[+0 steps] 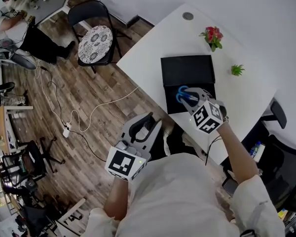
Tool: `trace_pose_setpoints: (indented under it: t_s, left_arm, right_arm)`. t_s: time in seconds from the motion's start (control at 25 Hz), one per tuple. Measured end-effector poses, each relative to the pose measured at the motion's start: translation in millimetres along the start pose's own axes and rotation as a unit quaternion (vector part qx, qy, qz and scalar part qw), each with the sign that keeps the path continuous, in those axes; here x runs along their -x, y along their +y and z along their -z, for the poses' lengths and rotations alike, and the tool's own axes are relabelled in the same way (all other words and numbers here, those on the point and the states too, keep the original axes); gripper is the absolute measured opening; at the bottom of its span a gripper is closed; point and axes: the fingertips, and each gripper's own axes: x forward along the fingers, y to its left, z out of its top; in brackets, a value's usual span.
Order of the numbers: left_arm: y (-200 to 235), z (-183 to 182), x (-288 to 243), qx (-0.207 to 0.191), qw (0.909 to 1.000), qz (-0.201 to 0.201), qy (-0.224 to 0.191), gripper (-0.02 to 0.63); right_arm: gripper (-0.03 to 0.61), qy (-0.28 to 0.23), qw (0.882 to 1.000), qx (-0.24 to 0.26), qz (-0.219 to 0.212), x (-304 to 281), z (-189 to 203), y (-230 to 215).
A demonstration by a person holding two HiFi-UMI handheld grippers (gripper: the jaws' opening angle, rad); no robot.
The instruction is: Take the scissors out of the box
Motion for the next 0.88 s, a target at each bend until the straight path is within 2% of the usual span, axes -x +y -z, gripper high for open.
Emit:
trace_pose_setpoints:
  t_s: [0.4,0.64,0.88]
  left_arm:
    - [-7.2,-3.5,-4.9,-0.005,0.9999,0.008,-0.002,0.123]
    - [-2.5,-7.3,-4.7,-0.013,0.9996,0.024,-0.003,0.123]
    - [6.9,-14.4,-4.6,-0.025,0.9980,0.057,-0.010,0.121]
  right_arm:
    - [0.089,-0.107,0.991,-0.061,0.050,49.2,-44.6,-14.7]
    - [0.089,-0.157,0.979,-0.108,0.075,77.4,-69.7,-20.3]
    - [0.091,-0.185,0.965,-0.147,0.110,95.4,-83.9,-23.8]
